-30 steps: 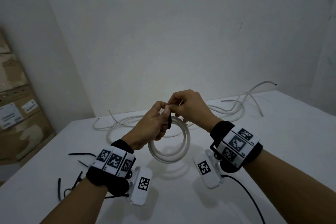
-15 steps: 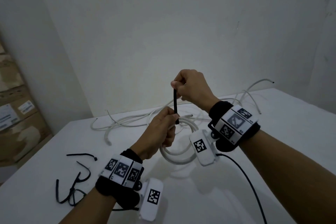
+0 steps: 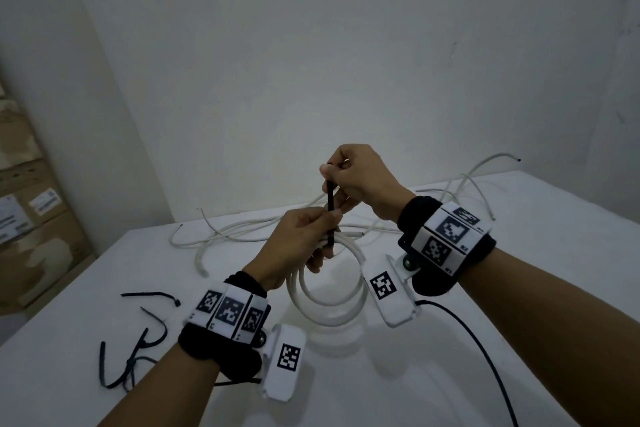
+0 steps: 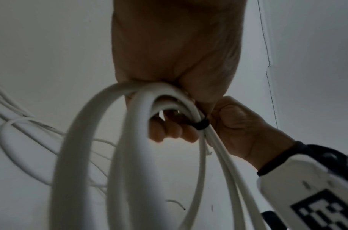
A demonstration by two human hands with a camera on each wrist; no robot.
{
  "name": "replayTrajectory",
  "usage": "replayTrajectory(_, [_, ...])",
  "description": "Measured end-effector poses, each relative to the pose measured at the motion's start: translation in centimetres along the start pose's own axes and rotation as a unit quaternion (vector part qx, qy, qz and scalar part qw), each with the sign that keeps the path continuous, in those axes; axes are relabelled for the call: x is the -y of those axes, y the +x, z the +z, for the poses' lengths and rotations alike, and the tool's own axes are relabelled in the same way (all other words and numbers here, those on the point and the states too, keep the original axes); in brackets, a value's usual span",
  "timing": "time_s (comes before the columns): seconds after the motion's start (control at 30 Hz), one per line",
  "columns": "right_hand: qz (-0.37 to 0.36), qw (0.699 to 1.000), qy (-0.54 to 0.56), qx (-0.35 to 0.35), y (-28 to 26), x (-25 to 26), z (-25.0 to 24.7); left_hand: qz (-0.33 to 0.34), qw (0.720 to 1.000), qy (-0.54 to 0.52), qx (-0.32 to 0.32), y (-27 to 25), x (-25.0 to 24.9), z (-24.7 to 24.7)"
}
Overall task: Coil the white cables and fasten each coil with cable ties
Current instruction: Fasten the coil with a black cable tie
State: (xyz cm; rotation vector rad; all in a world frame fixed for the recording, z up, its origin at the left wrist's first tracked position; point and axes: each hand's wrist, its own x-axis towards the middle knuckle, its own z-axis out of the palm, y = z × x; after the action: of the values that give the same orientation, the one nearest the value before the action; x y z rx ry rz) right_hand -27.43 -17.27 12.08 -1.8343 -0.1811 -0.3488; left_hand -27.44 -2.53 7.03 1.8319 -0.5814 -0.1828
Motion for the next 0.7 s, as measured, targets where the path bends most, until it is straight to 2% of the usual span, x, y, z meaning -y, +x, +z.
replayTrajectory(0.17, [0.029,0.998,0.05,-0.035,0.8,-0.3,0.1,0.001,0.999,-0.035,0.009,0.0,0.2,0.8])
replayTrajectory(0.37, [0.085,0.994,0.045,-0.061,1.9,-0.6,0.4,-0.052,0.995,-0.08,-0.019,0.1,0.4,1.8])
replayTrajectory(0.43, [0.077,0.994,0.04,-0.063,1.7,-1.2,0.2,-0.061,0.994,-0.08,-0.03,0.2,0.8,2.1])
replayTrajectory(0.53, [0.03,0.997,0.061,-0.039,0.9,-1.8,-0.4,-0.082,0.99,-0.103,-0.041,0.3,1.2,2.0])
replayTrajectory(0.6, [0.026,0.997,0.076,0.006,0.0,-2.2,-0.8,-0.098,0.986,-0.129,-0.041,0.3,1.4,1.7])
replayTrajectory(0.7, [0.027,0.996,-0.047,0.077,-1.3,-3.1,-0.6,-0.107,0.981,-0.156,-0.05,0.4,1.5,1.2])
